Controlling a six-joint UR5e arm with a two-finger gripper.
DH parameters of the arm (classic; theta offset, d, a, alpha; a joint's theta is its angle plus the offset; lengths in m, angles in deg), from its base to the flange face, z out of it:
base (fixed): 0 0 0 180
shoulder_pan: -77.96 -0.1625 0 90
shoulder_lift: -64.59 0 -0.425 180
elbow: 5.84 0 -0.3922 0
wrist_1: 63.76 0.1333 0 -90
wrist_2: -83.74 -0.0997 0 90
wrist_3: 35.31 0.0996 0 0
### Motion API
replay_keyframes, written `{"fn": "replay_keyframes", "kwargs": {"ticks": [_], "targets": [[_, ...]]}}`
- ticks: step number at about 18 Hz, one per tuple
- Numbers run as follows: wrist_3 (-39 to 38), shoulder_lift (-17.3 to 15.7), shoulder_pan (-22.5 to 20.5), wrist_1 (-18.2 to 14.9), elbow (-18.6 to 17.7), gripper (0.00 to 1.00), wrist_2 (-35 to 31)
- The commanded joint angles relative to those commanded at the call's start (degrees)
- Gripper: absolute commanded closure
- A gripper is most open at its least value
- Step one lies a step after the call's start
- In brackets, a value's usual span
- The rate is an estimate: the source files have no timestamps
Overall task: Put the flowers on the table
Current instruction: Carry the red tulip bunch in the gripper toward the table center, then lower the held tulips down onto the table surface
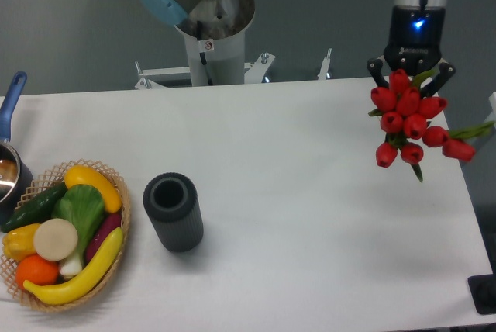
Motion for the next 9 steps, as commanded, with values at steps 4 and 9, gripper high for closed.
{"fn": "replay_keyframes", "kwargs": {"ticks": [4, 9], "targets": [[1.5, 4.47, 8.17, -0.44, 0.26, 0.82, -12.32], [1.59, 14.13, 15.3, -0.44, 3.59, 0.84, -22.08]]}}
